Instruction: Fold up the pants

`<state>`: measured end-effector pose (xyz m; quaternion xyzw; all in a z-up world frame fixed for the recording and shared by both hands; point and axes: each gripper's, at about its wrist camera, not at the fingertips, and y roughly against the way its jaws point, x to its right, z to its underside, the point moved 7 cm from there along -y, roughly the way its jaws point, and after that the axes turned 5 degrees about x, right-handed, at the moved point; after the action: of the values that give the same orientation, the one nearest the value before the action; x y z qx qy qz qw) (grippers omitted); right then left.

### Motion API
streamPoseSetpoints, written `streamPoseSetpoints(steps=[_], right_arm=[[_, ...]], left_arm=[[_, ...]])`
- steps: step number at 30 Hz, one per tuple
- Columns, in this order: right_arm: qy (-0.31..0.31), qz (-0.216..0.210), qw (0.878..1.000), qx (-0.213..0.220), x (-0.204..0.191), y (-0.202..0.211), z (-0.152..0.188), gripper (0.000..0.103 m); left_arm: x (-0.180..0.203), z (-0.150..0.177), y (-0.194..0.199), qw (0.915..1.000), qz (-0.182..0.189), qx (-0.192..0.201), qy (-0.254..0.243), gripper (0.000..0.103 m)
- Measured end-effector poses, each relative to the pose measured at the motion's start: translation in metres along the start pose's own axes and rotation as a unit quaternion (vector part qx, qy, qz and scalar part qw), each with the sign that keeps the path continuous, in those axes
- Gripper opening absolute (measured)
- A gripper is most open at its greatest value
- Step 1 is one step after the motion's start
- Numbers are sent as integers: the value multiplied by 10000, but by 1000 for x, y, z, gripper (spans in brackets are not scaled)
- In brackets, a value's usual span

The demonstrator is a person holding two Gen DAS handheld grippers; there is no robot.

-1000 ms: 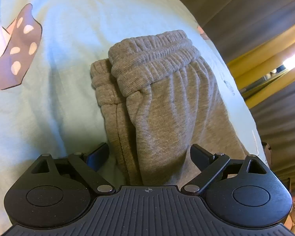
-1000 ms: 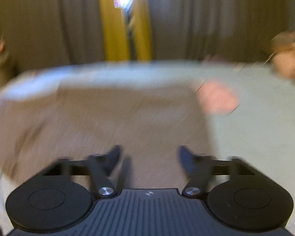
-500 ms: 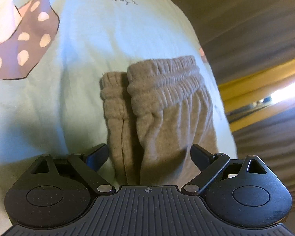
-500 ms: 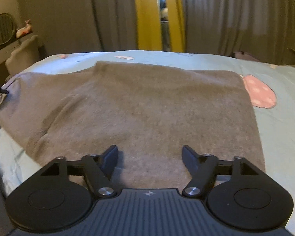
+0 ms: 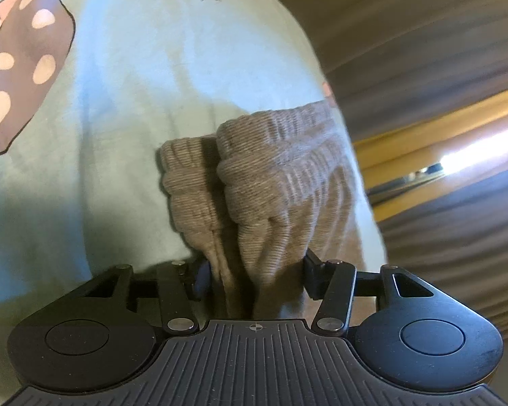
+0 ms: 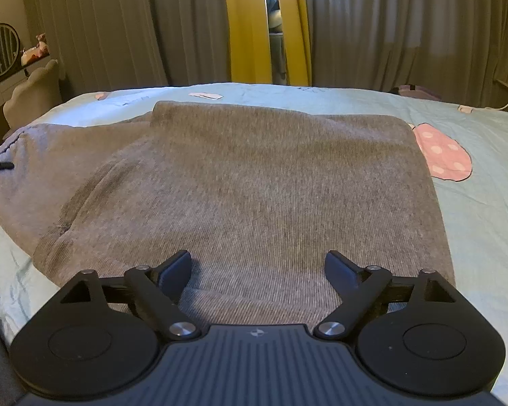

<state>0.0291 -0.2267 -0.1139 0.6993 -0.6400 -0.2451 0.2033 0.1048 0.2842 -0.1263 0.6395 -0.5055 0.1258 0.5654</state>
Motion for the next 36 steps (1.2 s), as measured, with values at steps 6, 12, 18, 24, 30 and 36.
streamPoseSetpoints(steps=[6, 12, 18, 24, 30, 36], right_arm=[[24, 6, 10000, 3, -1, -1, 0, 91], [-311, 6, 9995, 102, 8, 8, -5, 91], [-718, 85, 9964, 446, 27, 22, -15, 91], [-1106, 246, 9909, 723, 50, 35, -22, 91], [-1452, 226, 9856, 833, 67, 43, -22, 91], [-1701, 91, 9821, 799, 73, 41, -21, 91]], left_arm=[[23, -2, -10, 9984, -413, -34, -377, 38], [57, -7, 20, 9967, -27, 266, -773, 24], [148, 24, 68, 9646, 544, 750, -2470, 22], [247, 149, 96, 8810, 1551, 424, -4450, 22], [253, 282, 59, 8098, 1403, -560, -5670, 28], [229, 348, 51, 7424, 1127, -1227, -6489, 74]])
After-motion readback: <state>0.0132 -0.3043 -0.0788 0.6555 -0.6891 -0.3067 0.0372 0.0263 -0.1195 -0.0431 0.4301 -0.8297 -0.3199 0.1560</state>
